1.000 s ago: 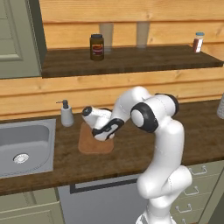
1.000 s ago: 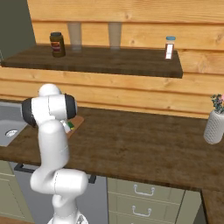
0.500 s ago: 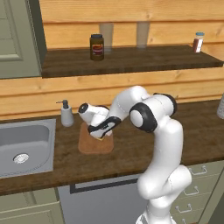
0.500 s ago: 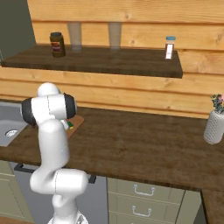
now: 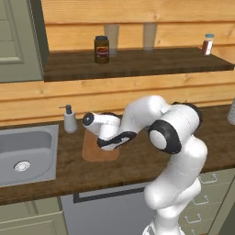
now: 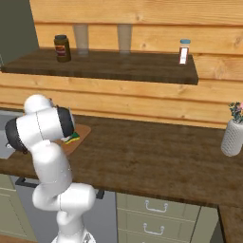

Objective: Pick up the sponge from the counter and clean the cutting board by briefly scrubbing or pressing down on the cutting board. Once finished, release the sponge.

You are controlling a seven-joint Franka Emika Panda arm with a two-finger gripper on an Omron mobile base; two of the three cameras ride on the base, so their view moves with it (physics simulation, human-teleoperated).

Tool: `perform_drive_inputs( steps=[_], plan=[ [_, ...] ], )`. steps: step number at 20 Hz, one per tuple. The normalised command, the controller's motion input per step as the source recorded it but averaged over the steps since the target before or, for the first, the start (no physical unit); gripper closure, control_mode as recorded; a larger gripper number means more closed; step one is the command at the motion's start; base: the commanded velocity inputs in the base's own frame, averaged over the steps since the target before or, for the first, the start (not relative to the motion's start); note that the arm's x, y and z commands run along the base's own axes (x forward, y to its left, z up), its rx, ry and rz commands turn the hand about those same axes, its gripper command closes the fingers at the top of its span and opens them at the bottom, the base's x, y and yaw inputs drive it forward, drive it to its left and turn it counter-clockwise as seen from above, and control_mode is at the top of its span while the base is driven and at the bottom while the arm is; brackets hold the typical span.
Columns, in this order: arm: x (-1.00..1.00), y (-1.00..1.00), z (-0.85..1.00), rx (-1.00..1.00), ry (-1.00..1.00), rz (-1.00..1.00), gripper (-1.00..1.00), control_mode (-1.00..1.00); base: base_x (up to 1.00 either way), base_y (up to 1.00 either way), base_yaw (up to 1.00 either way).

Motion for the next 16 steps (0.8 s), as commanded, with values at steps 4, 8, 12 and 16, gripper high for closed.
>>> perform_drive_inputs(
  steps=[4, 8, 12, 16],
  plan=[
    [-0.96, -0.64, 0.78, 0.08, -0.13, 0.08, -1.00, -1.00, 0.00, 0.00, 0.00],
    [-0.58, -0.56, 0.97, 0.15, -0.13, 0.07, -1.00, -1.00, 0.00, 0.00, 0.00],
    [-0.34, -0.42, 1.00, 0.21, -0.06, 0.11, -1.00, -1.00, 0.00, 0.00, 0.00],
    [-0.25, -0.41, 0.95, 0.20, 0.00, 0.11, -1.00, -1.00, 0.00, 0.00, 0.00]
  ],
)
